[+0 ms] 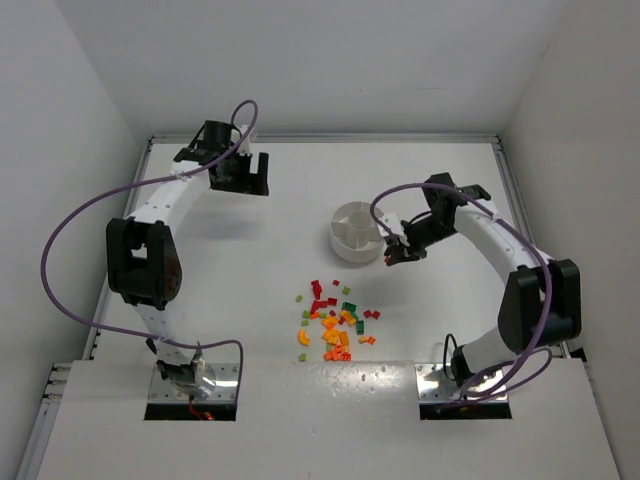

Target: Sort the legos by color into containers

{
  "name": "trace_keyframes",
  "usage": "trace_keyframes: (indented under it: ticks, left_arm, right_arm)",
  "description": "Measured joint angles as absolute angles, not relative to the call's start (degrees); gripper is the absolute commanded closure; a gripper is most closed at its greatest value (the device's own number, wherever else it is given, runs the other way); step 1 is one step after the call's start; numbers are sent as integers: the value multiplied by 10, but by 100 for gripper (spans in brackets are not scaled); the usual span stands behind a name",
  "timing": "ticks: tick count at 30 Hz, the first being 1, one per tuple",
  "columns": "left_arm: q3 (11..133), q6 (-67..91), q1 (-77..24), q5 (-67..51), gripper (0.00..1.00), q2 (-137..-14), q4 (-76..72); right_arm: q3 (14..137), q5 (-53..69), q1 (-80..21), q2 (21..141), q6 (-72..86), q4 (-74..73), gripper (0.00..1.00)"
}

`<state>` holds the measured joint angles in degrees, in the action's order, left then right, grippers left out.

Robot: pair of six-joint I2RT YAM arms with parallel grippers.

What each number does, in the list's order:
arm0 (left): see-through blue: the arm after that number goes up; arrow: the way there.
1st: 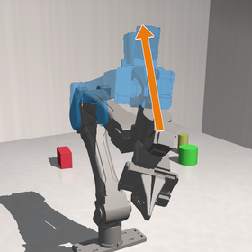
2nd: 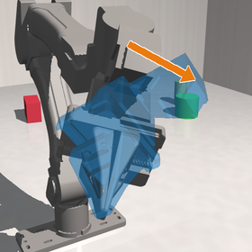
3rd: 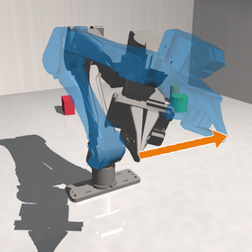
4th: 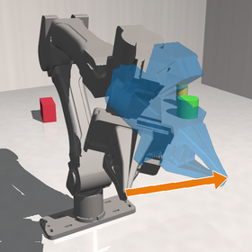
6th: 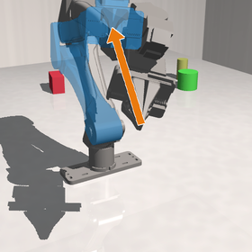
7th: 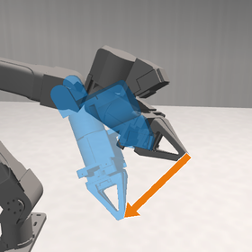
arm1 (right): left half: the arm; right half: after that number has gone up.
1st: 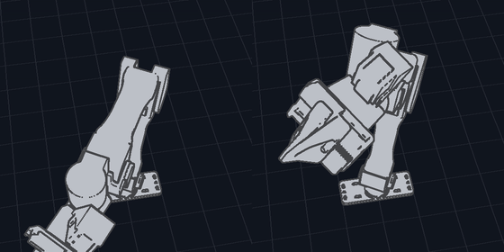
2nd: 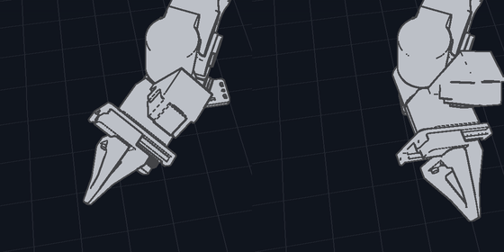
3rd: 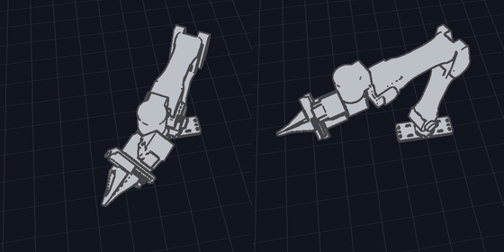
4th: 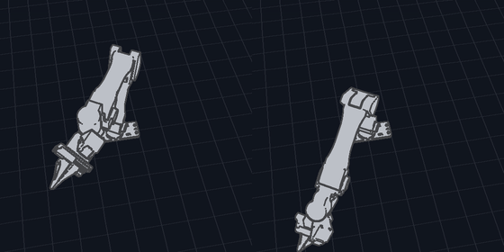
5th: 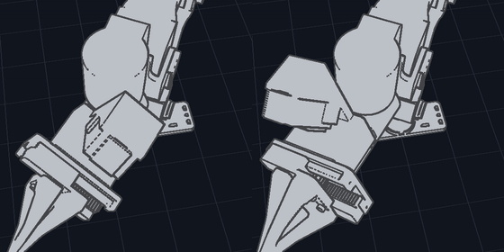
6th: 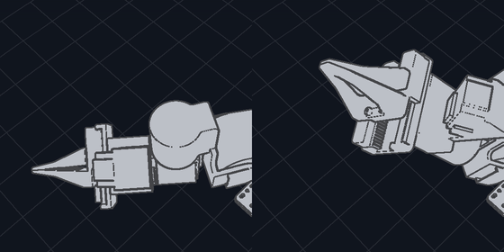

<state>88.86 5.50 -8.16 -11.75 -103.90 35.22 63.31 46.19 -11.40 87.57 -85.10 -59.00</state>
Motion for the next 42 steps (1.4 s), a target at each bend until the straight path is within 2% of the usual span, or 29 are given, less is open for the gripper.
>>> trace_keyframes:
  ticks: [8, 13, 23, 26, 29, 32, 33, 35, 40, 42]
  left_arm:
    - [900, 71, -83, -89, 0, -1043, 354]
    - [926, 66, -86, -76, 0, -1059, 355]
    - [938, 62, -87, -75, 0, -1067, 357]
    - [941, 62, -87, -75, 0, -1072, 358]
    - [942, 62, -87, -75, 0, -1073, 358]
    - [943, 62, -87, -75, 0, -1076, 358]
    - [943, 60, -87, -75, 0, -1077, 358]
    - [943, 59, -87, -75, 0, -1078, 359]
    - [943, 53, -87, -79, 0, -1078, 360]
    - [943, 51, -87, -82, 0, -1078, 359]
  right_arm:
    - [688, 475, -119, 883, -608, -489, 100]
    - [724, 465, -126, 926, -494, -435, 100]
    - [747, 447, -144, 984, -421, -422, 100]
    - [751, 436, -148, 989, -410, -419, 91]
    - [754, 427, -149, 993, -400, -416, 89]
    - [762, 418, -149, 1004, -393, -416, 80]
    - [762, 416, -149, 1006, -391, -415, 73]
    - [762, 409, -149, 1007, -388, -413, 66]
    - [762, 405, -149, 1007, -385, -409, 54]
    - [762, 405, -149, 1007, -385, -409, 53]
